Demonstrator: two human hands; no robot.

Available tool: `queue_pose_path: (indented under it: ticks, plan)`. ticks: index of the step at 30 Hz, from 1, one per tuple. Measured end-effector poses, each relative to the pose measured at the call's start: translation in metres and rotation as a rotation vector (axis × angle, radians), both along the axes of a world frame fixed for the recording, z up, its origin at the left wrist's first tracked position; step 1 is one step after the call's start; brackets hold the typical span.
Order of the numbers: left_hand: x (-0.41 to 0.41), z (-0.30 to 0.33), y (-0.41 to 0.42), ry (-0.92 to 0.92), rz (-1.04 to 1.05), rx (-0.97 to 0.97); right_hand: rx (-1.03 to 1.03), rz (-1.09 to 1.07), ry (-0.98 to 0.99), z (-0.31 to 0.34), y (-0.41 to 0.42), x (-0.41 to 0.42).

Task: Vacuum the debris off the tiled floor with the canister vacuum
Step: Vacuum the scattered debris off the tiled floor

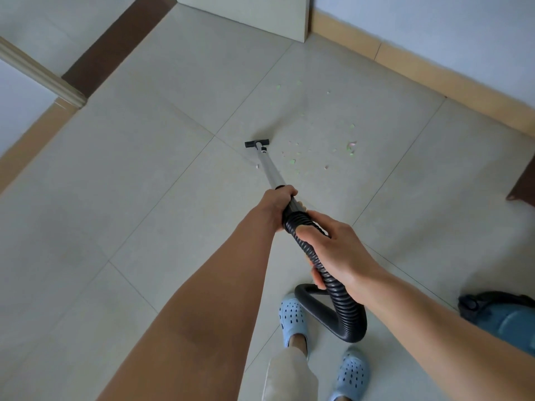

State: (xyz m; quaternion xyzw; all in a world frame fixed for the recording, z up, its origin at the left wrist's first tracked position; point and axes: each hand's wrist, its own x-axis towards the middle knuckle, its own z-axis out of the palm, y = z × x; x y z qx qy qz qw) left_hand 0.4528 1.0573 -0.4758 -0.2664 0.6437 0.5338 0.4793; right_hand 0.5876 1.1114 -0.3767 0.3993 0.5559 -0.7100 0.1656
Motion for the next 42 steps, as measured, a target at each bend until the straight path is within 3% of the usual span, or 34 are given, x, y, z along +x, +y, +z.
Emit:
queue_pose_path:
  ticks: [13,20,33,42]
  plan:
    - [0.094,0.01,-0.014,-0.006,0.025,-0.03,-0.052,0.037,-0.015,0.01,-0.003,0.091]
    - [0.136,0.006,-0.023,-0.057,0.133,0.049,-0.041,0.077,-0.012,0.015,-0.006,0.13]
    - [0.115,-0.007,-0.025,-0.113,0.263,0.171,0.34,0.378,0.018,-0.011,-0.005,0.104]
    - [0.161,-0.001,-0.023,-0.26,0.438,0.341,0.596,0.608,-0.01,0.003,0.002,0.139]
